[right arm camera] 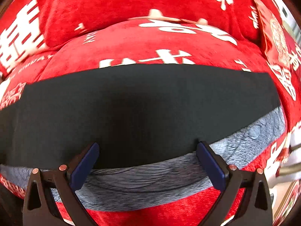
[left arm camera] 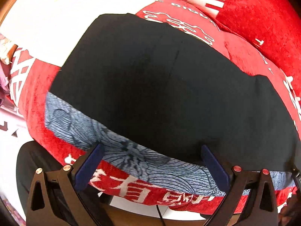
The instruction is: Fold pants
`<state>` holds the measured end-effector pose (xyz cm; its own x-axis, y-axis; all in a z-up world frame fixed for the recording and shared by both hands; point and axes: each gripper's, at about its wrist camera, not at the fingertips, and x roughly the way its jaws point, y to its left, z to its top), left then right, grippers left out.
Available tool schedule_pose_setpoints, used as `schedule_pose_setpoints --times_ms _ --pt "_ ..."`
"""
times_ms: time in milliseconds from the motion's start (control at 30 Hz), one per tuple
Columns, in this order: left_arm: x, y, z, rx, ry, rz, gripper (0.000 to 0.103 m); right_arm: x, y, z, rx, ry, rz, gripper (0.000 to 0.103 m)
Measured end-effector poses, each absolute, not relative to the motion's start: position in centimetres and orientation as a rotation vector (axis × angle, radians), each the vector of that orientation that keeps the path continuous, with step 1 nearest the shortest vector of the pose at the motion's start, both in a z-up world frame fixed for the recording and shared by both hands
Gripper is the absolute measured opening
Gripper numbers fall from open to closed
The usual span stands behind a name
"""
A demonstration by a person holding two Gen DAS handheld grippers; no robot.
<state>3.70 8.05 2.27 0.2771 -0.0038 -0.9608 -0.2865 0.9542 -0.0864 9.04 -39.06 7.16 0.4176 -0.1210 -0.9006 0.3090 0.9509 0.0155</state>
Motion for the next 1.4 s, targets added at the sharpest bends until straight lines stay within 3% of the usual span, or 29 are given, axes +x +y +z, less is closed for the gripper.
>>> schedule_pose_setpoints --times_ms 200,500,1000,1233,1400 --pt "3.1 6.6 3.9 -0.163 1.223 0.233 0.103 8.5 -40.5 7.9 0.242 1.111 -0.379 0.103" --pt "3.2 -1.4 2.7 0.073 1.219 0.086 0.103 7.9 -29.5 7.1 -0.012 1.079 -0.141 0.103" --pt "4.4 -0.9 2.5 0.090 1.196 0.112 0.103 7.8 -39.6 6.9 0.172 1.085 -0.271 0.103" --pt "5.6 5.5 2.3 -0.089 1.219 0.186 0.103 8.0 -40.9 7.0 0.173 1.088 -0.270 0.103" --pt "5.1 5.8 2.5 -0.091 1.223 0.221 0.103 7.3 -45.5 7.3 0.205 1.098 -0.398 0.103"
